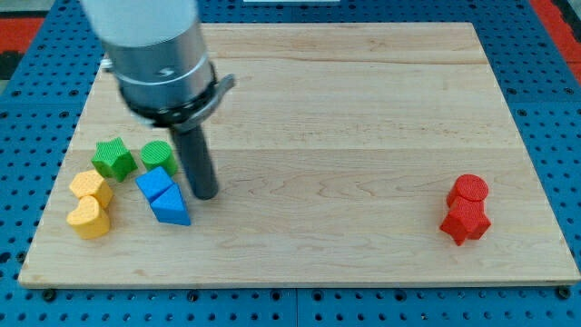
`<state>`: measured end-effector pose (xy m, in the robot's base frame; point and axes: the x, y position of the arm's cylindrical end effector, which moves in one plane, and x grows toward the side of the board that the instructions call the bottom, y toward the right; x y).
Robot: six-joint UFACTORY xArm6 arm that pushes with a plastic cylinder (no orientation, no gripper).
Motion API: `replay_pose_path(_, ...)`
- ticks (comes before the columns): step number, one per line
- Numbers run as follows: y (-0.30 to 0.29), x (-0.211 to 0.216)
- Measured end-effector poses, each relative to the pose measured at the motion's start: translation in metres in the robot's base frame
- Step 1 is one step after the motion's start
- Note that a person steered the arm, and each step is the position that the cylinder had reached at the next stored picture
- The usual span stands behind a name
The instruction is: Nudge the red star and red circle a bit left
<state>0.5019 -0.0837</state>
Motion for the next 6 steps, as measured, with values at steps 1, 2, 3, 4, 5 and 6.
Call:
replay_pose_path(1,0.091,-0.032)
replay_pose_path(2,0.122,-0.046)
replay_pose_path(3,0.127,-0.057)
replay_pose_path(4,0.211,-0.080)
replay_pose_path(5,0.344,-0.059)
replay_pose_path(6,0.353,0.017)
